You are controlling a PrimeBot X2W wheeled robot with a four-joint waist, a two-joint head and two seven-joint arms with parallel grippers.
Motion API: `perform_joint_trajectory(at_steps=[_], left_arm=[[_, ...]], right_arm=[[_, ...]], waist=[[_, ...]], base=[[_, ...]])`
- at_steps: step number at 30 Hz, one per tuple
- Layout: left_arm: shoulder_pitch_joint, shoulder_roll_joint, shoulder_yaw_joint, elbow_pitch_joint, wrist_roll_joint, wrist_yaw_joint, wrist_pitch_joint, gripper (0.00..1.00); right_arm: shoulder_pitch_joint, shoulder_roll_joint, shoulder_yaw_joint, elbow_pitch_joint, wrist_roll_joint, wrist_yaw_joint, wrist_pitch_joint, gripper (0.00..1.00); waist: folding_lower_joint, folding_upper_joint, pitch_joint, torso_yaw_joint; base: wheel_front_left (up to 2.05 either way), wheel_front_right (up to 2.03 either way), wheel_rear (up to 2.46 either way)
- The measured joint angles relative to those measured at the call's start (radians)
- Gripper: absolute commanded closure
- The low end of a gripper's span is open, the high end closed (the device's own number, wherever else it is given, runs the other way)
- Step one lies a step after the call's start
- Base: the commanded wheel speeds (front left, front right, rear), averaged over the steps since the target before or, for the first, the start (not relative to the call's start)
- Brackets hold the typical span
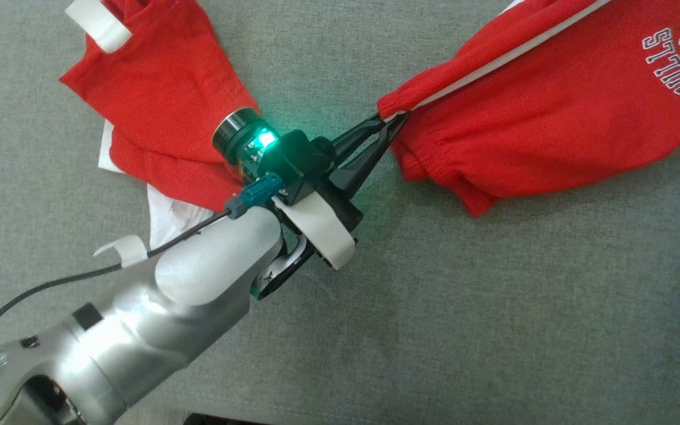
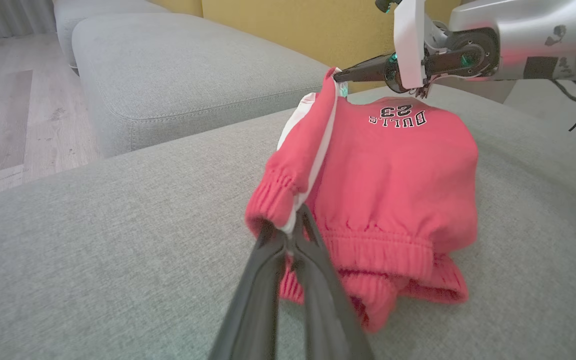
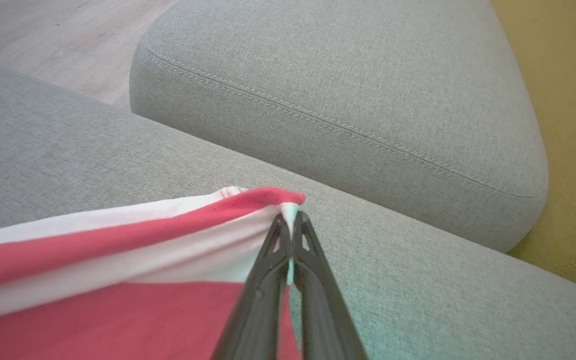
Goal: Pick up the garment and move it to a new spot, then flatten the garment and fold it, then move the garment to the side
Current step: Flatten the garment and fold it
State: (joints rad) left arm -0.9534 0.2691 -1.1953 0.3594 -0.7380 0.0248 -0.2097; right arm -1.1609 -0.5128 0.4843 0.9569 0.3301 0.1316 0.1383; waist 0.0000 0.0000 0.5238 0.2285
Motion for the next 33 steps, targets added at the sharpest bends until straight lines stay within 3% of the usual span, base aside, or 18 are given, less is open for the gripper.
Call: perform_joint_trajectory(at_steps=[1,2,3,4,5,14,22,26,33], left_arm=[[-0.003,-0.002,0.000,0.002,0.000,0.000,0.001,1.00],[-0.005,-0.005,0.000,0.005,0.000,0.000,0.001,0.82],[-0.005,-0.006,0.000,0.008,0.000,0.000,0.001,0.57],[-0.005,-0.007,0.000,0.012,0.000,0.000,0.002,0.13],[-0.005,-0.007,0.000,0.012,0.000,0.000,0.002,0.00],[-0.005,0.000,0.023,0.024,-0.015,0.014,-0.002,0.00],[0.019,0.026,0.077,0.031,-0.051,0.070,-0.021,0.00],[0.092,0.058,0.143,0.025,-0.064,0.135,-0.035,0.00],[0.230,0.073,0.355,-0.075,-0.056,0.208,-0.044,0.00]], right_arm=[[-0.005,0.000,-0.001,0.010,0.002,0.000,-0.007,0.00],[-0.011,0.001,-0.005,0.022,0.004,0.000,-0.013,0.00],[-0.018,0.001,-0.006,0.033,0.004,0.000,-0.020,0.00],[-0.022,0.001,-0.007,0.038,0.004,0.000,-0.034,0.00],[-0.025,0.001,-0.009,0.042,0.004,0.000,-0.053,0.00],[-0.058,0.017,-0.065,0.107,0.005,0.000,-0.174,0.00],[-0.006,0.060,-0.127,0.092,0.075,0.000,-0.345,0.00],[0.102,0.091,-0.164,0.011,0.113,0.000,-0.383,0.00],[0.309,0.149,-0.244,-0.137,0.156,0.000,-0.389,0.00]], waist=[[-0.0001,0.0000,0.002,0.001],[-0.0001,0.0000,0.005,0.002],[0.0000,0.0000,0.006,0.002],[0.0000,0.0000,0.007,0.002],[-0.0001,0.0000,0.008,0.002],[0.0000,0.0000,-0.013,-0.020],[-0.0002,0.0001,-0.107,-0.046],[-0.0002,0.0001,-0.187,-0.070],[-0.0004,0.0001,-0.298,-0.107]], base=[[0.00,0.00,0.00],[0.00,0.00,0.00],[0.00,0.00,0.00],[0.00,0.00,0.00],[0.00,0.00,0.00],[0.00,0.00,0.00],[0.00,0.00,0.00],[0.00,0.00,0.00],[0.00,0.00,0.00]])
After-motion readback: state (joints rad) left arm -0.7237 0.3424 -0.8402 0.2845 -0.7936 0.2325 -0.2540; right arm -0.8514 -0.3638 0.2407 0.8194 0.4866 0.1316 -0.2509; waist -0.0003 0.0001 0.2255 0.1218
